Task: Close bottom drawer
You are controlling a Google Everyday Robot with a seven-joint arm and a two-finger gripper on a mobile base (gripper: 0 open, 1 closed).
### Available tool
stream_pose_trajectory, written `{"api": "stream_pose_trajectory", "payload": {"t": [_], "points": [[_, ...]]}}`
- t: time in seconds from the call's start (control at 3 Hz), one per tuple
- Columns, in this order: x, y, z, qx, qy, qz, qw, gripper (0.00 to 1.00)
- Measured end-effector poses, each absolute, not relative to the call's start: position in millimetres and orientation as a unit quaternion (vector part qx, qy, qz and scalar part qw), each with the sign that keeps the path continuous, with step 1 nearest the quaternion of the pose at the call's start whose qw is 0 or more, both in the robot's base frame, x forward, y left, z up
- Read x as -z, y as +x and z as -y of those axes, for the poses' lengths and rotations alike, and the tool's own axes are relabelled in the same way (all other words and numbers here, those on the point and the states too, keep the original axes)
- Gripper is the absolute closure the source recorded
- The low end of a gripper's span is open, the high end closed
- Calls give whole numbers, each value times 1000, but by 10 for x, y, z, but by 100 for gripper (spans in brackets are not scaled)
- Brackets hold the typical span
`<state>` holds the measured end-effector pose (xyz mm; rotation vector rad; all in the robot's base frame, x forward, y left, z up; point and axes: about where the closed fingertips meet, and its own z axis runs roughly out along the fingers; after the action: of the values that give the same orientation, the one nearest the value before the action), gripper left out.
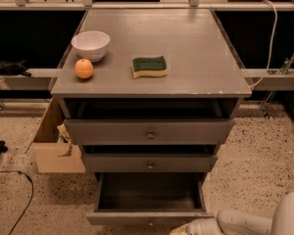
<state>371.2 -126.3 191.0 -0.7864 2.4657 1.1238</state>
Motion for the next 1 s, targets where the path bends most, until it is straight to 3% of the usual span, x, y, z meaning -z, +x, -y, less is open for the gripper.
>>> {"api": "stream_pose_trajectory", "payload": {"t": [0.33, 1.0], "points": [[-1867, 3799, 1258, -391, -269, -862, 178, 96], [-1858, 3875, 1281, -374, -229, -859, 264, 100]]}}
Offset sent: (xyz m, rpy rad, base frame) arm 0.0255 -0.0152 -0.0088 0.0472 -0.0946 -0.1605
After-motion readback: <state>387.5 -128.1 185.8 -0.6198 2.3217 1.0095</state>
